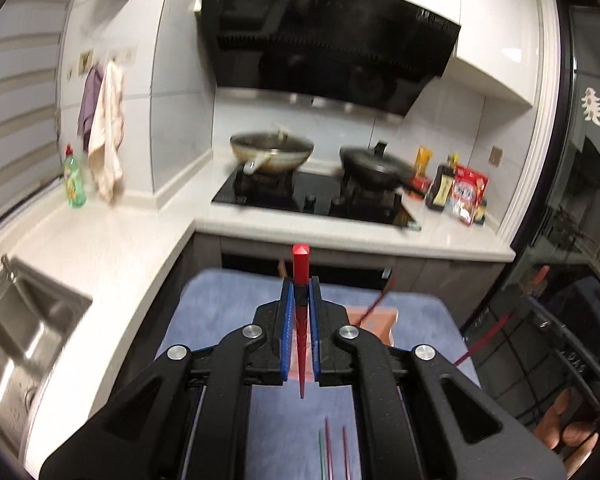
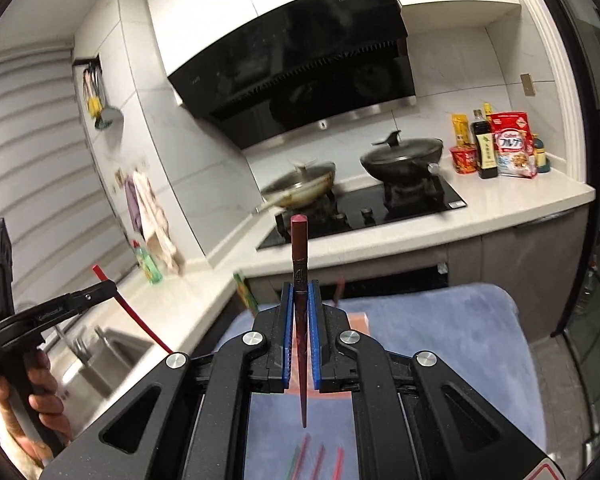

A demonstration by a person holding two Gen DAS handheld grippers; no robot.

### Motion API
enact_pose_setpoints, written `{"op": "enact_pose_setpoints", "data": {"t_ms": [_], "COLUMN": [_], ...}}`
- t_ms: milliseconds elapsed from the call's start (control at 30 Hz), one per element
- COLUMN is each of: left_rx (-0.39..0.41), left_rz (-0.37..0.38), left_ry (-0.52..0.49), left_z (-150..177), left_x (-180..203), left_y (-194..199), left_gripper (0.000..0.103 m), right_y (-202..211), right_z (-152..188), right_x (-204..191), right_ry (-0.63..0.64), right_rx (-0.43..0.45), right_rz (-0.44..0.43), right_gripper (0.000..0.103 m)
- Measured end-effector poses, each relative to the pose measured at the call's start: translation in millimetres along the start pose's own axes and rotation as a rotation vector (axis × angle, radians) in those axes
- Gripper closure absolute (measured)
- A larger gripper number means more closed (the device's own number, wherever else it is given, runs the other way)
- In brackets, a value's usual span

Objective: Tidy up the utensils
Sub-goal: 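Lift both chopsticks upright and lower them into the pink holder, then open both tools to release the chopsticks into the holder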

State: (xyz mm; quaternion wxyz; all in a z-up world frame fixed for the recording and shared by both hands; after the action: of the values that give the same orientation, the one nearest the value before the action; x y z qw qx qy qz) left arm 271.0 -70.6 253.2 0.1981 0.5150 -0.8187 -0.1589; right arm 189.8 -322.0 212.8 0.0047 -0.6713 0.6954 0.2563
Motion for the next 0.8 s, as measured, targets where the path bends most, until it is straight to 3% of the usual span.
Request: {"op": "enact_pose_setpoints", "data": {"t_ms": [167,333,633,800], "left_rx": [0.078,0.087,0.036,-0.021], "left_rz": [-0.004,0.009,-0.018,-0.028], "left_ry": [-0.012,-0.005,0.002,0.022], "left_z": [-36.9,-51.9,-31.3,-11.9], "left_x": [12.3,17.6,10.6,-0.6], "left_y": [-19.8,-55.8,-120.5,-147.1], "left_gripper": [0.096,0.096,0.096,0.096], "right_y": [-33.3,-69.9,-138.2,-155.2], "right_z": [-31.8,-41.6,-12.6,4.6], "right_x": [-5.8,-3.2,19.8,25.9], "right_ry": [-0.002,-0.014,-0.060,-0.054], "right_rx": [0.050,0.052,-0.049,-0.088], "right_rz": [-0.002,0.005,0.026,0.045], "right_gripper": [0.096,0.096,0.096,0.096]}}
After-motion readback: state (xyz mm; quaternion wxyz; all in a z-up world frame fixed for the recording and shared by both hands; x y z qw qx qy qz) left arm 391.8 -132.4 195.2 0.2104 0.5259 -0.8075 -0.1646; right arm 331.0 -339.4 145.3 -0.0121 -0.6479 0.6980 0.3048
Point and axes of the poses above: each gripper's, at about its wrist camera, not at the fingertips, and y roughly against the way its jaws point, x to its right, z to its underside, the point moved 4 cm from there along -y, roughly the way its jaws point, and after that the axes turned 2 degrees about z, right-handed, at the moved point
